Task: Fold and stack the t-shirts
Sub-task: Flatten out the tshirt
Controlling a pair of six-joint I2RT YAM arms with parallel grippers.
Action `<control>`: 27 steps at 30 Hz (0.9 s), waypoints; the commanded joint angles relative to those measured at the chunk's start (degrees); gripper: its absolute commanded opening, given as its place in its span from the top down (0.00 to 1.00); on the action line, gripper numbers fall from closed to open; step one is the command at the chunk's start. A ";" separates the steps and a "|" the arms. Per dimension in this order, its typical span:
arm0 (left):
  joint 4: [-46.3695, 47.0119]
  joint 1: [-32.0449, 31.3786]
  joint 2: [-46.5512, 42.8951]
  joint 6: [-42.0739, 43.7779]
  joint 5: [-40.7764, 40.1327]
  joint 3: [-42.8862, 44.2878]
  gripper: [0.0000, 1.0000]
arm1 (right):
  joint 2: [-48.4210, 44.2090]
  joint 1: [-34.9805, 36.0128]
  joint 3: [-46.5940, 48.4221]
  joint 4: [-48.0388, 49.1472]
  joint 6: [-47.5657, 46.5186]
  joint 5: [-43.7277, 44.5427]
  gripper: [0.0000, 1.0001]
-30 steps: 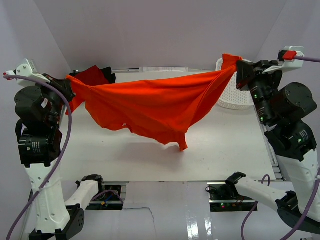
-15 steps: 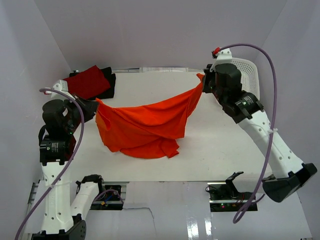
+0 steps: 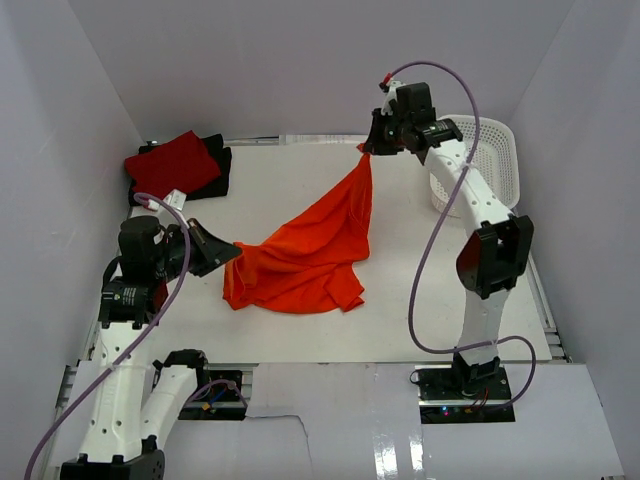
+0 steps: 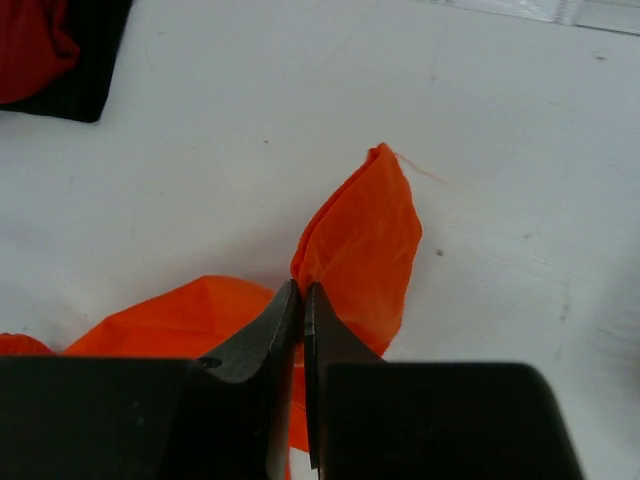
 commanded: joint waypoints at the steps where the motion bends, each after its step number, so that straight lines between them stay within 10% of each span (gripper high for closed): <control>1: -3.31 -0.94 -0.21 0.08 6.69 1.49 1.00 | 6.40 1.08 8.76 -0.15 1.57 -10.45 0.92; 6: -5.43 -2.35 0.40 -0.97 12.58 0.97 1.00 | 19.24 5.21 23.96 -1.03 4.03 -20.29 0.92; 13: -4.90 -11.49 4.45 -3.00 7.77 1.75 1.00 | 21.72 13.92 21.25 7.59 6.58 -29.18 0.92; 16: -0.35 -22.18 6.90 -7.81 1.27 1.41 1.00 | 24.10 17.95 24.60 7.50 6.58 -30.51 0.92; 22: 4.42 -64.24 22.17 -16.62 -28.41 11.49 1.00 | 25.68 19.89 23.89 12.68 12.11 -38.82 0.92; 27: 4.67 -70.02 27.66 -17.06 -33.29 17.05 1.00 | 25.33 20.07 22.24 14.97 13.35 -48.77 0.92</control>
